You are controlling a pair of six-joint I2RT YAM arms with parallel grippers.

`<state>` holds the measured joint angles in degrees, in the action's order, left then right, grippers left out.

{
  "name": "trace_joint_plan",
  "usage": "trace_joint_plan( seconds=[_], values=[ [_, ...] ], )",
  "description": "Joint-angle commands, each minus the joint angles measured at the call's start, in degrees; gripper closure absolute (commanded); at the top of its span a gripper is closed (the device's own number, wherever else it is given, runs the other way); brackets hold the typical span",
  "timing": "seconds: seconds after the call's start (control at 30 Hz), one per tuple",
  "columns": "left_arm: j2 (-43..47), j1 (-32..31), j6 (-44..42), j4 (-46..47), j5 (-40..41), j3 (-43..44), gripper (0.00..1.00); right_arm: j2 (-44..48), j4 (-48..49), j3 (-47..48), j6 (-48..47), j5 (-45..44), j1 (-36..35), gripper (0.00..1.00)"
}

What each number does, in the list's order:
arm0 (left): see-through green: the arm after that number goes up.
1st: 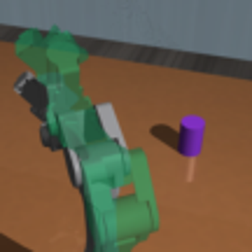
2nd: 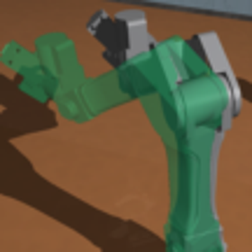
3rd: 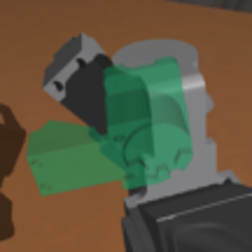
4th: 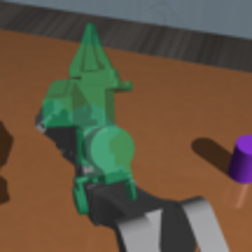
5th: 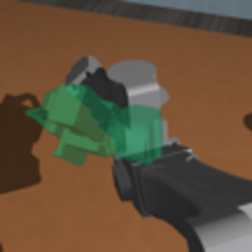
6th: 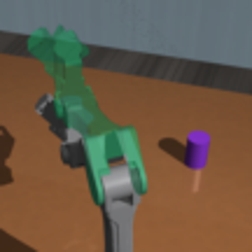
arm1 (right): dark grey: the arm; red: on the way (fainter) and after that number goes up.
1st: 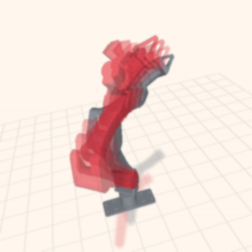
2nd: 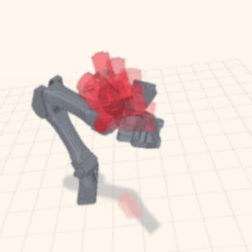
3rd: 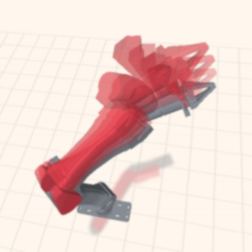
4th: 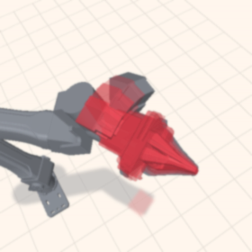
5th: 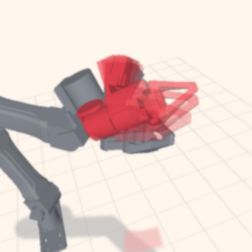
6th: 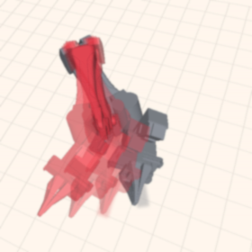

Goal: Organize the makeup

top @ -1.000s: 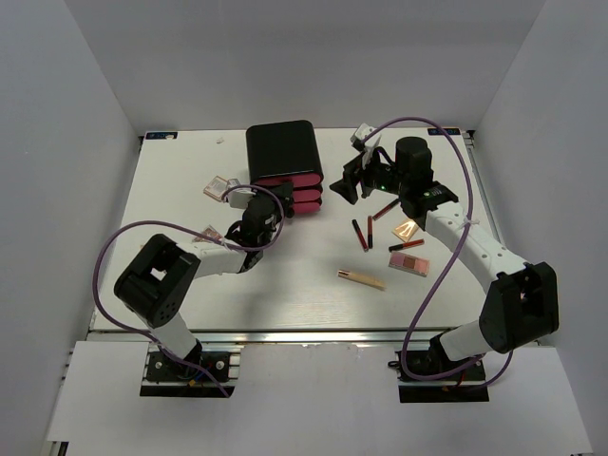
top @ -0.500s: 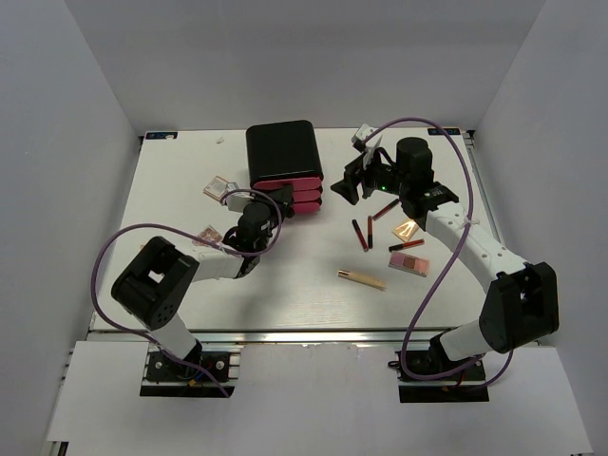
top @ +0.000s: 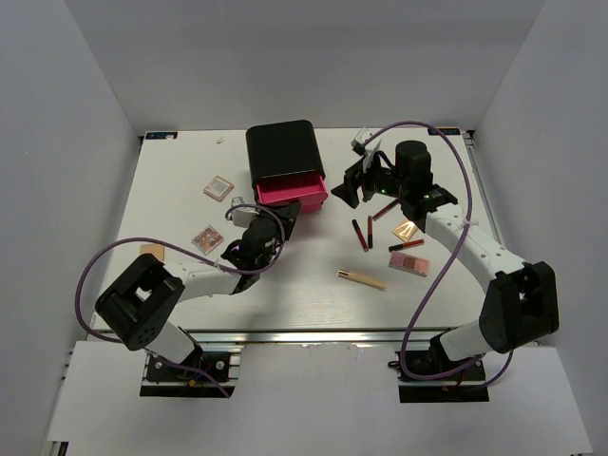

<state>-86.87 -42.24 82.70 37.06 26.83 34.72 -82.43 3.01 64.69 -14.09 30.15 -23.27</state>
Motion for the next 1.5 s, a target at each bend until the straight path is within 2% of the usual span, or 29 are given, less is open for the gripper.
trace_joint_plan(
  seconds=[0.0, 0.13, 0.2, 0.27, 0.3, 0.4, 0.47, 0.6, 0.67, 0.77, 0.8, 0.83, 0.9, 0.93, 0.97, 1.03, 1.07, 1.1, 1.17, 1.27, 1.3, 1.37, 1.4, 1.47],
  values=[
    [2.58, -1.18, 2.9, -4.53, 0.15, 0.26, 0.88, 1.49, 1.83, -0.35, 0.02, 0.52, 0.24, 0.28],
    [5.04, -1.53, 4.14, -7.17, 0.77, -0.44, 0.87, 1.57, 1.83, -0.35, -0.15, 0.78, 0.24, 0.26],
    [6.44, -1.53, 4.23, -8.84, 1.21, -0.44, 0.68, 1.57, 1.65, -0.35, -0.5, 1.05, 0.24, 0.24],
    [8.82, -1.53, 4.23, -11.65, 1.82, -0.18, 0.54, 1.4, 1.3, -0.17, -0.76, 1.58, 0.24, 0.19],
    [9.61, -1.53, 4.23, -13.75, 2.0, -0.09, 0.44, 1.4, 1.04, -0.09, -0.77, 1.75, 0.24, 0.19],
    [13.21, -1.53, 3.96, -18.4, 2.09, 0.52, 0.32, 1.22, 0.69, 0.27, -0.85, 2.37, 0.24, 0.17],
    [16.01, -1.53, 3.96, -21.22, 1.48, 1.22, 0.3, 1.13, 0.42, 0.44, -0.94, 2.72, 0.24, 0.17],
    [20.68, -1.53, 3.53, -29.12, 0.68, 2.1, 0.29, 0.87, 0.16, 0.62, -1.29, 3.16, 0.24, 0.17],
    [22.61, -1.53, 3.18, -32.91, 0.86, 2.72, 0.33, 0.96, -0.72, 1.23, -1.82, 3.51, 0.15, 0.17],
    [28.06, -1.53, 2.12, -43.62, 3.48, 4.91, 0.57, 1.48, -2.03, 2.54, -4.19, 6.05, 0.15, 0.19],
    [31.03, -1.53, 1.94, -51.66, 7.06, 6.83, 0.63, 1.57, -2.47, 2.99, -4.8, 7.02, -0.11, 0.2],
    [32.28, -1.01, 1.86, -56.17, 9.45, 8.16, 0.74, 1.4, -2.91, 3.69, -6.55, 8.77, -0.55, 0.24],
    [35.09, 1.09, -4.62, -65.48, 12.88, 10.88, 0.78, 0.44, -6.77, 6.06, -8.58, 8.79, -3.34, 0.3],
    [35.8, 5.46, -7.61, -67.8, 11.94, 13.77, 0.79, -0.18, -8.35, 7.2, -11.2, 8.7, -4.67, 0.37],
    [36.07, 8.02, -14.86, -69.39, 10.28, 15.36, 0.78, -1.05, -12.2, 8.43, -12.62, 8.35, -6.42, 0.41],
    [35.72, 15.91, -20.18, -75.01, 3.89, 21.14, 0.69, -3.78, -15.03, 12.21, -14.47, 4.67, -11.96, 0.47],
    [35.54, 17.7, -26.56, -75.9, 2.02, 22.92, 0.6, -4.74, -15.57, 13.18, -14.04, 3.26, -13.72, 0.47],
    [35.37, 18.94, -29.41, -76.52, 0.69, 24.68, 0.4, -7.1, -15.75, 15.62, -13.26, 1.25, -16.43, 0.46],
    [34.67, 20.44, -35.98, -78.62, 0.33, 31.09, 0.21, -10.36, -16.54, 19.49, -10.1, 0.26, -18.3, 0.4],
    [33.08, 20.53, -41.01, -83.88, 4.1, 40.76, 0.13, -19.14, -22.15, 31.96, -7.02, -1.05, -22.25, 0.3],
    [33.08, 20.62, -42.08, -84.51, 4.98, 42.43, 0.12, -23.87, -24.51, 38.35, -6.14, -4.98, -25.48, 0.28],
    [35.0, 20.62, -43.57, -84.35, 6.83, 44.72, 0.11, -30.11, -24.98, 43.66, -2.29, -12.01, -31.36, 0.21],
    [36.15, 20.62, -44.11, -83.82, 7.01, 44.73, 0.11, -32.24, -25.06, 46.12, -1.13, -18.22, -33.32, 0.19],
    [39.21, 20.62, -43.94, -83.73, 7.1, 44.3, 0.11, -37.24, -24.28, 51.49, 1.59, -23.01, -37.09, 0.11]
  ],
)
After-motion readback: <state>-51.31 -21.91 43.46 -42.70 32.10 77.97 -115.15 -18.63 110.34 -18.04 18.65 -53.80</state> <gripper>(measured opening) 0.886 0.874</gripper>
